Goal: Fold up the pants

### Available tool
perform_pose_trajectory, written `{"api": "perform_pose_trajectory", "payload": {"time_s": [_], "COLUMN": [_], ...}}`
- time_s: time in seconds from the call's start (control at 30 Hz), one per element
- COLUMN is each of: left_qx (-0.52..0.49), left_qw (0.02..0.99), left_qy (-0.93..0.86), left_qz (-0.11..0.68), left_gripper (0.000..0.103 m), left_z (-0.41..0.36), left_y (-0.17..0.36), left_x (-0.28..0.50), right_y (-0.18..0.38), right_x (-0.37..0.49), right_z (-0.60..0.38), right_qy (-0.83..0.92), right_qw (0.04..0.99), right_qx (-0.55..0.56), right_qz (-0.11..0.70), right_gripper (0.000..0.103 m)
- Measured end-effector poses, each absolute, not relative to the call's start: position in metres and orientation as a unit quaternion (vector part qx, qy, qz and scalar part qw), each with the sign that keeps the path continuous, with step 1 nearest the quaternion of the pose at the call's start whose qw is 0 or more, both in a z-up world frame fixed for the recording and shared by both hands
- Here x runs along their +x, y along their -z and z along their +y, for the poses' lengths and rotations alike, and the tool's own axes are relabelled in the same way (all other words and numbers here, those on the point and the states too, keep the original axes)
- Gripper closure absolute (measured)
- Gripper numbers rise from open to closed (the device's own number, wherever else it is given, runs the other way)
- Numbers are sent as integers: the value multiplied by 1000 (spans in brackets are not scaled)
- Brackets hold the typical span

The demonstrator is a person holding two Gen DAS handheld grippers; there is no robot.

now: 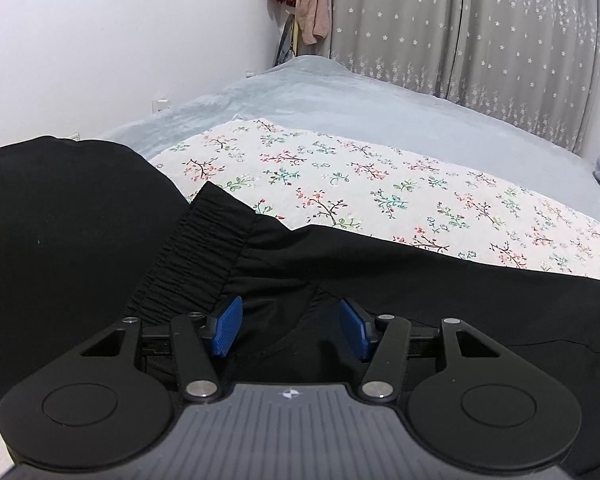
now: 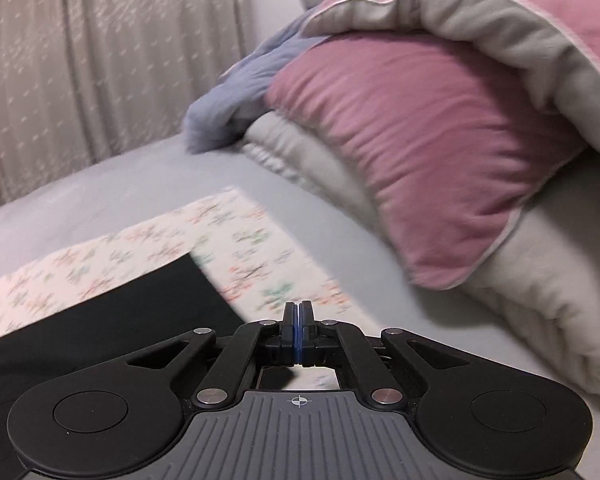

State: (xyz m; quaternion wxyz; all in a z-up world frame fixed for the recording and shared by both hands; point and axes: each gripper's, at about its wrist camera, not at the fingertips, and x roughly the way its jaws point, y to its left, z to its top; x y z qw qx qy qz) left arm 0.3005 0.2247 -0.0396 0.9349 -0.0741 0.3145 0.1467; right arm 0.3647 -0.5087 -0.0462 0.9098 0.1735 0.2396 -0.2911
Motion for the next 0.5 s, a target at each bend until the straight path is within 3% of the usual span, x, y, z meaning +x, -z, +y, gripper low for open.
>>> {"api": "perform_pose_trajectory", "payload": {"time_s": [0.13, 0.17, 0.23, 0.27, 0.3, 0.37, 0.43, 0.47, 0.5], "left_qx": [-75, -79, -82, -81, -80, -77, -75, -74, -74], "left_qw": [931, 930, 929, 929, 930, 930, 929, 929, 929], "left_qy": [-155, -156, -155, -155, -154, -151, -151, -151, -151], "left_qz": [321, 324, 325, 325, 325, 327, 329, 330, 330], "left_gripper": [30, 30, 30, 30, 30, 30, 30, 30, 30], "left_z": [229, 230, 230, 228, 228, 226, 224, 224, 225], "left_y": [43, 43, 43, 43, 43, 44, 45, 45, 46], "left_x": [302, 302, 301, 301, 302, 303, 304, 304, 304], "right_y": [78, 83, 89, 90, 90, 93, 97, 97, 98], "right_x": [372, 374, 377, 378, 377, 382, 391, 397, 401], "right_z": [-515, -515, -515, -515, -512, -504, -492, -485, -480], "right_qy": [235, 223, 226, 234, 243, 240, 214, 221, 227], "right_qw": [895, 891, 880, 879, 881, 888, 896, 898, 899], "right_qx": [221, 243, 276, 281, 278, 254, 217, 188, 165], "right_qz": [308, 312, 313, 306, 295, 300, 323, 330, 336], "right_gripper": [102, 95, 65, 18, 0, 1, 12, 40, 78]}}
